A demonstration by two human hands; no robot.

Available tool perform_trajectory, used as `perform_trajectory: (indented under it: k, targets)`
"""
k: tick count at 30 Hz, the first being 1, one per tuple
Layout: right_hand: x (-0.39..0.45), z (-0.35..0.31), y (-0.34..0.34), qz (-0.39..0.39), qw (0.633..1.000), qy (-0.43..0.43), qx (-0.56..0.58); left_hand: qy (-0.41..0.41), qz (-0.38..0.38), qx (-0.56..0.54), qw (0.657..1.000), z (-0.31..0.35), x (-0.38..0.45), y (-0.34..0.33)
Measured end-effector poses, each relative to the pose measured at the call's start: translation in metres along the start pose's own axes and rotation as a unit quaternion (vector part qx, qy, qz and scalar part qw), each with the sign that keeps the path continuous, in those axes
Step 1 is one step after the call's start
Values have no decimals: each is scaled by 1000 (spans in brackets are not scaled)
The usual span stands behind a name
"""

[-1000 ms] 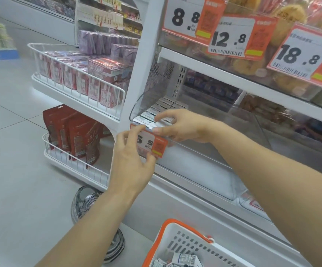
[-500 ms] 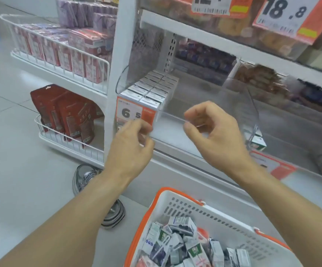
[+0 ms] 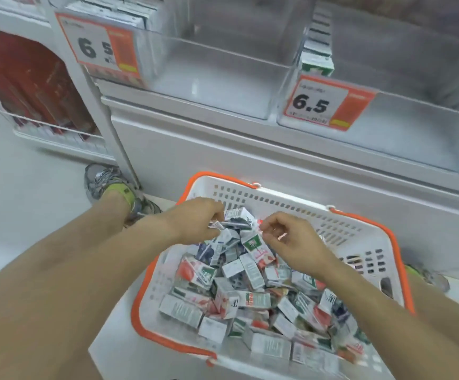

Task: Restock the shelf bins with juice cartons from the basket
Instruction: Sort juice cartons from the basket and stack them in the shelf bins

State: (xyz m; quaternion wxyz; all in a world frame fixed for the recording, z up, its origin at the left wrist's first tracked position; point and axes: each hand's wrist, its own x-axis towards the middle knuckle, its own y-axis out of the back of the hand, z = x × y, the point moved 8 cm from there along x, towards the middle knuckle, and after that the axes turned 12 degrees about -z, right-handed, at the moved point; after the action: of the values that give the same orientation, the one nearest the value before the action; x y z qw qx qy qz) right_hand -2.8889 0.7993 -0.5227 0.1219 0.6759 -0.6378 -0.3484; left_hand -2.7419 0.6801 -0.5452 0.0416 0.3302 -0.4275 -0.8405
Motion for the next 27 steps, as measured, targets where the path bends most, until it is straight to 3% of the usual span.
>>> perform_trajectory:
  k: [8, 13, 19, 23, 27]
  targets:
    - [-14, 96, -19, -82, 988, -103, -85, 89, -25, 99, 991, -9, 59, -64]
    - [-17, 128, 0, -14, 987, -137, -78, 106, -73, 166, 978, -15, 72, -93]
    - [-2, 124, -16, -3, 990, -121, -69, 110, -44, 184, 976, -19, 68, -87]
    - [17, 103, -26, 25, 987, -86, -137, 105, -4, 122, 987, -16, 60, -78]
    - [32, 107, -45, -25, 971, -141, -189, 133, 8, 0, 991, -22, 45, -76]
